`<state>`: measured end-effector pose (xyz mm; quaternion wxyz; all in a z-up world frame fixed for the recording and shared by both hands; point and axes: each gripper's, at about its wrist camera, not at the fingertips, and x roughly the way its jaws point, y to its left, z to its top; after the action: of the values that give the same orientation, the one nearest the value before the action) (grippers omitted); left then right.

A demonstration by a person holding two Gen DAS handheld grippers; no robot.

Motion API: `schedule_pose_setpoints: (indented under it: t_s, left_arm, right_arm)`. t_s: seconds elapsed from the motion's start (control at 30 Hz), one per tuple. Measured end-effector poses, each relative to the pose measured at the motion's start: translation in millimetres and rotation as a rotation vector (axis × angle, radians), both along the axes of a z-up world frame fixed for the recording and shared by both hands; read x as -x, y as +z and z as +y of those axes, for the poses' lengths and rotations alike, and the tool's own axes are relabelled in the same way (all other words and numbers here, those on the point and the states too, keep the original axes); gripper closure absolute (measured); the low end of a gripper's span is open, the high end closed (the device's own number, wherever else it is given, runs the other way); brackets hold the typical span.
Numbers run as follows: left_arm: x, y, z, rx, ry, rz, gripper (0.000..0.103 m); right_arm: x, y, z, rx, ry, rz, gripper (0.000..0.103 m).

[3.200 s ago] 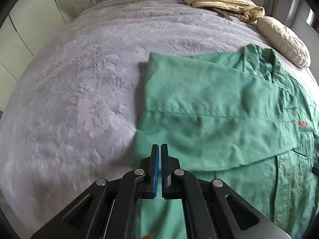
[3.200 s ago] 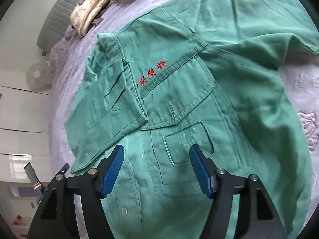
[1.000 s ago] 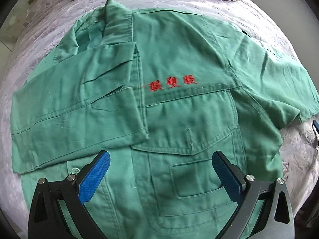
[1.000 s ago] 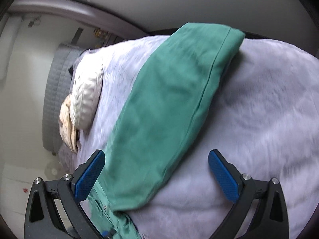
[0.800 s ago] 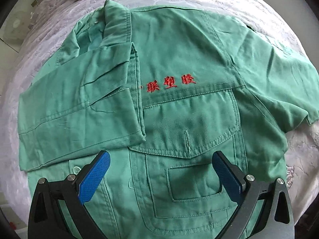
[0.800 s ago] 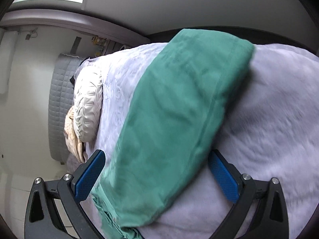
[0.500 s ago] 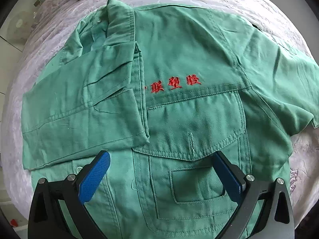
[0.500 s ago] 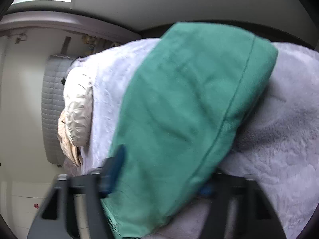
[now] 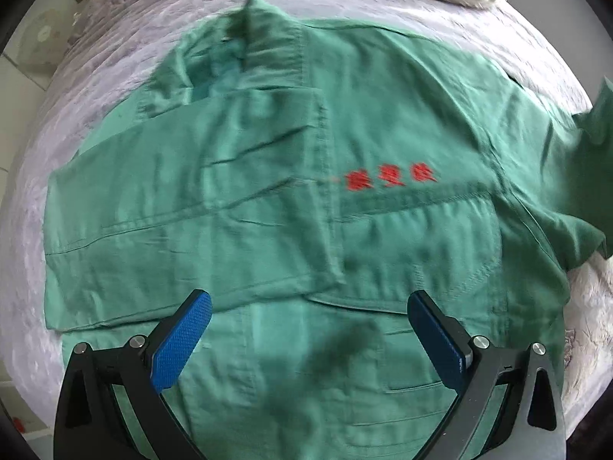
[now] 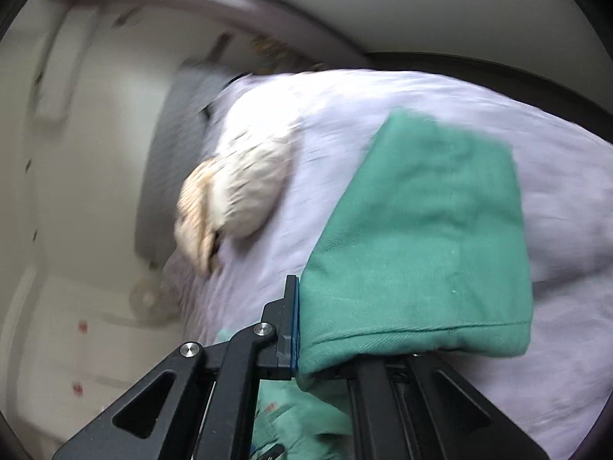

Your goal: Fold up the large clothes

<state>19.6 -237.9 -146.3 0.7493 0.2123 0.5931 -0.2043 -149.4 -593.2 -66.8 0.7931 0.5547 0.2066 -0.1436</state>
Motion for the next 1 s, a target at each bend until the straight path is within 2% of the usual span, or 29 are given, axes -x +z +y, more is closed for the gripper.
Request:
schedule_pose_setpoints:
  t_s: [0.1, 0.17, 0.3, 0.37, 0.53, 0.57, 0.63, 0.67, 0.73, 0.77, 0.83, 0.87, 0.9, 0.97, 1.0]
  left_arm:
    - [-14.2, 6.3, 24.2, 0.019, 0.034, -0.021, 0.001]
    - [-23.1, 10.6, 41.4, 0.03, 0.065, -0.041, 0.001]
    - [-43.2, 20.3, 88.9, 0.045, 0.142, -0.091, 0.001]
    - [-55.2, 20.5, 116.7, 0.037, 0.179, -0.1, 0.001]
    - [-79.1, 16.0, 175.9, 0.007, 0.252, -0.12, 0.001]
    - [-81.6, 14.0, 183.8, 0.0, 0.259, -0.121, 0.001]
    - [-83.9, 7.4, 202.8, -0.014, 0.279, -0.117, 0.001]
    - [-84.9, 5.0, 209.3, -0.015, 0.286, -0.113, 0.001]
    - [-85.5, 1.2, 223.8, -0.006, 0.3, -0.099, 0.001]
    - [-85.4, -0.1, 230.7, 0.0, 0.304, -0.093, 0.001]
    - [-85.5, -1.3, 241.6, 0.009, 0.309, -0.089, 0.001]
    - [-85.6, -1.6, 245.9, 0.012, 0.311, -0.089, 0.001]
    - [-87.1, -2.4, 251.0, 0.013, 0.314, -0.09, 0.001]
    - [-90.0, -2.2, 260.0, 0.019, 0.322, -0.092, 0.001]
    - [-91.3, -1.6, 264.7, 0.029, 0.327, -0.089, 0.001]
  right_arm:
    - [-42.1, 24.7, 35.0, 0.073, 0.125, -0.016, 0.098]
    - [-79.3, 39.6, 73.4, 0.143, 0.241, -0.004, 0.098]
    - [-141.0, 39.6, 153.1, 0.212, 0.445, 0.041, 0.098]
    - [-168.6, 24.0, 198.3, 0.221, 0.536, 0.08, 0.098]
    - [-215.8, -32.8, 278.7, 0.197, 0.662, 0.187, 0.098]
    - [-217.2, -41.7, 289.0, 0.203, 0.672, 0.208, 0.098]
    - [-226.1, -68.7, 310.1, 0.24, 0.683, 0.313, 0.098]
    - [-226.7, -81.5, 313.3, 0.234, 0.687, 0.366, 0.094]
    - [-221.2, -100.3, 315.9, 0.176, 0.679, 0.438, 0.093]
    - [-215.1, -105.3, 311.5, 0.127, 0.658, 0.445, 0.093]
    - [-201.4, -101.3, 304.4, 0.09, 0.608, 0.431, 0.085]
    - [-194.8, -97.7, 300.6, 0.084, 0.581, 0.424, 0.07]
    - [-185.6, -92.8, 294.4, 0.074, 0.529, 0.399, 0.05]
    - [-175.0, -83.6, 276.8, 0.033, 0.417, 0.347, 0.028]
    - [-170.0, -81.0, 272.3, 0.01, 0.381, 0.333, 0.028]
